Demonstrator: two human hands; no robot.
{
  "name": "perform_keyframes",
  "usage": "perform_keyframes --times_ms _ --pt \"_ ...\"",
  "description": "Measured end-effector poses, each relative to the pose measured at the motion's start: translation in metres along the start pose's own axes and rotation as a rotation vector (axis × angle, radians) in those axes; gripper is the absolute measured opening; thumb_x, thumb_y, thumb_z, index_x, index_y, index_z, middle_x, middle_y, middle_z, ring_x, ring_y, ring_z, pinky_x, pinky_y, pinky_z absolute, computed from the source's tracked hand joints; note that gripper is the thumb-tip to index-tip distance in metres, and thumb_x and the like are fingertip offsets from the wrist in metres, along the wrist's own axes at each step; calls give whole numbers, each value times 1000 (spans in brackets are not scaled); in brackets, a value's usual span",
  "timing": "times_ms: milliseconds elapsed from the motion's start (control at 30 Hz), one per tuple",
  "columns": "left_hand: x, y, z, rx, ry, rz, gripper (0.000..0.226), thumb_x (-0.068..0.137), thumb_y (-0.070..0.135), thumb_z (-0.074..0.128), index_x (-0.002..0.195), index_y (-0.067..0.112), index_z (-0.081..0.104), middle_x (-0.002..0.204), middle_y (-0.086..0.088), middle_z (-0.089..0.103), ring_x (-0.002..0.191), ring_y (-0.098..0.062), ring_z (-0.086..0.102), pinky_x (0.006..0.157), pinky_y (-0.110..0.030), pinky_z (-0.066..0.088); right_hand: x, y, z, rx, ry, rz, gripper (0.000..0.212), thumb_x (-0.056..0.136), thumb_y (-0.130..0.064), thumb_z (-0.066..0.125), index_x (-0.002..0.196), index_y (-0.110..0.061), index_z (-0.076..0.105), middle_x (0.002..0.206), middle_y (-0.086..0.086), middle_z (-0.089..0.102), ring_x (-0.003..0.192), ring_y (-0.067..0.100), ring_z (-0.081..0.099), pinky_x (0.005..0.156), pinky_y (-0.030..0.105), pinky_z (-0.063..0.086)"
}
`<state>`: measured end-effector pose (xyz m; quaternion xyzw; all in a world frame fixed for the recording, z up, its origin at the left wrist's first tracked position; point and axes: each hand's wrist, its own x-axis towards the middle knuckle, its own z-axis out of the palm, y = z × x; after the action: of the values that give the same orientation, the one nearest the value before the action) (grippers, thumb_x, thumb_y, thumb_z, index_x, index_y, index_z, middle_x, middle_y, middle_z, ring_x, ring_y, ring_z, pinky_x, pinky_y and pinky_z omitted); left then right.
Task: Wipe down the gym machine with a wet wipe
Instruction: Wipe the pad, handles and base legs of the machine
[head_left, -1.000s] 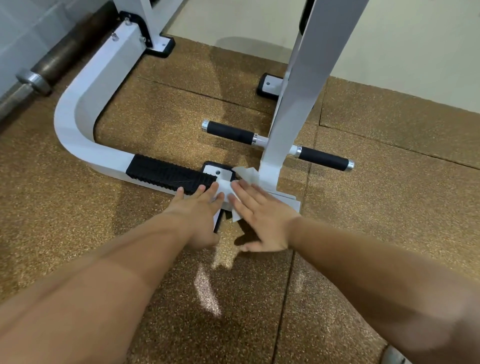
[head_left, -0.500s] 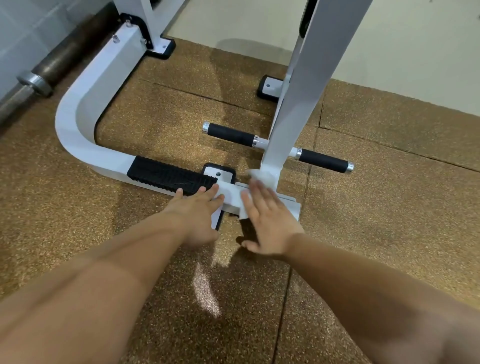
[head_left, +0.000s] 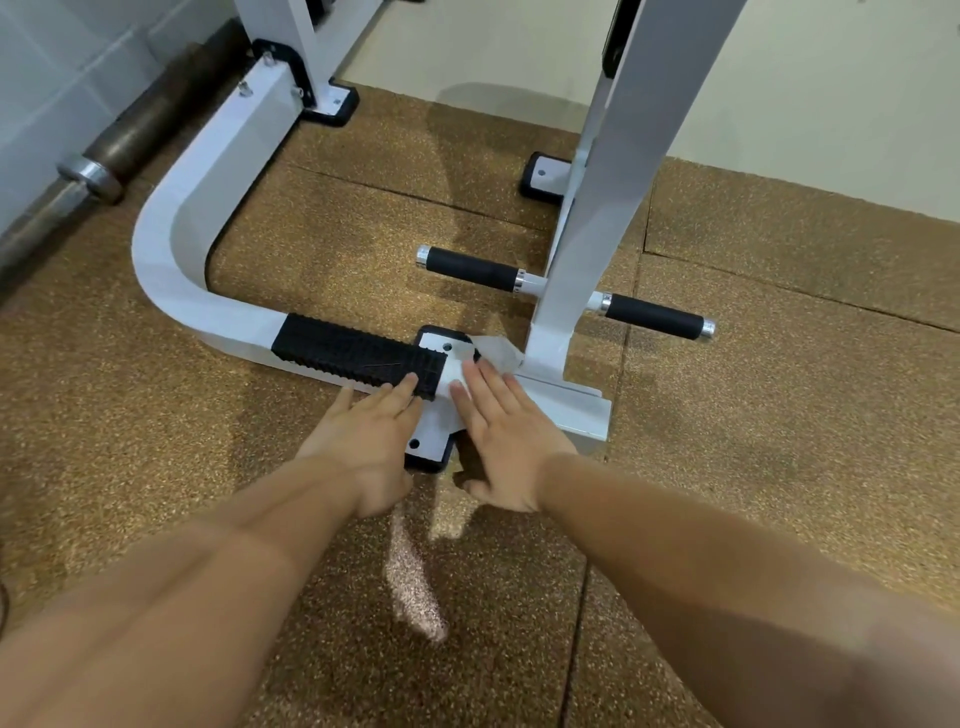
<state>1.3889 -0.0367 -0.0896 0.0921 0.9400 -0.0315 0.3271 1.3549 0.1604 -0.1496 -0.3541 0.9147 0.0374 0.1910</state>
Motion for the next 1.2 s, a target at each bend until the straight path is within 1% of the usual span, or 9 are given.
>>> perform_keyframes --times_ms 167,267,367,467,533,767,900,1067,1200 --pt "4 11 -9 22 -30 -8 90 97 50 54 164 21 1 170 -7 -18 158 -27 9 128 -52 6 -66 16 31 124 9 442 108 99 -56 45 152 -10 -37 158 23 -42 146 41 -39 124 54 -15" --pt "7 15 -13 9 -30 -19 91 97 49 54 164 23 -1 172 -10 -9 159 -29 5 128 -53 5 -69 13 30 186 -3 536 110 98 -60 43 152 -2 -34 155 31 -40 145 48 -36 125 57 -10" --pt "8 20 -16 -8 -36 -32 96 97 48 55 164 22 -9 172 -11 -6 159 -29 4 128 -51 5 -46 -2 18 189 -7 403 115 95 -67 42 151 -1 -35 154 32 -37 144 49 -34 123 61 -12" --pt "9 23 -17 -6 -40 -54 100 98 48 55 161 20 -17 172 -11 -7 159 -29 4 128 -50 6 -28 -7 10 98 -34 110 119 92 -62 54 155 -5 -30 157 29 -38 146 46 -35 125 57 -13" --pt "8 25 -16 -7 -51 -61 102 98 49 55 160 22 -21 171 -11 -9 159 -30 5 128 -50 7 -32 8 10 60 -29 41 116 93 -56 56 156 -7 -29 158 25 -38 147 41 -36 125 54 -13" --pt "11 24 -17 -31 -60 -62 101 98 48 55 161 23 -19 172 -12 -6 159 -29 6 128 -50 7 -79 54 28 60 -62 356 111 97 -54 49 153 -7 -35 156 26 -41 145 42 -38 125 50 -15" --pt "15 25 -19 -29 -27 -60 98 98 47 54 162 21 -15 171 -15 2 158 -31 11 128 -49 9 -47 29 15 116 -36 241 121 91 -68 50 153 -6 -33 157 28 -39 145 44 -39 124 57 -14" --pt "17 30 -17 8 -14 -64 99 95 51 55 163 21 -11 170 -20 5 157 -33 14 128 -49 10 -19 31 0 52 -75 -75 117 93 -65 55 158 -11 -26 161 17 -37 149 34 -35 126 49 -14" --pt "14 25 -16 -8 -40 -47 102 94 51 57 162 23 -14 171 -17 -1 158 -32 12 129 -48 8 -33 64 5 110 -27 257 114 88 -82 38 158 -21 -29 160 18 -41 145 44 -39 125 61 -7"
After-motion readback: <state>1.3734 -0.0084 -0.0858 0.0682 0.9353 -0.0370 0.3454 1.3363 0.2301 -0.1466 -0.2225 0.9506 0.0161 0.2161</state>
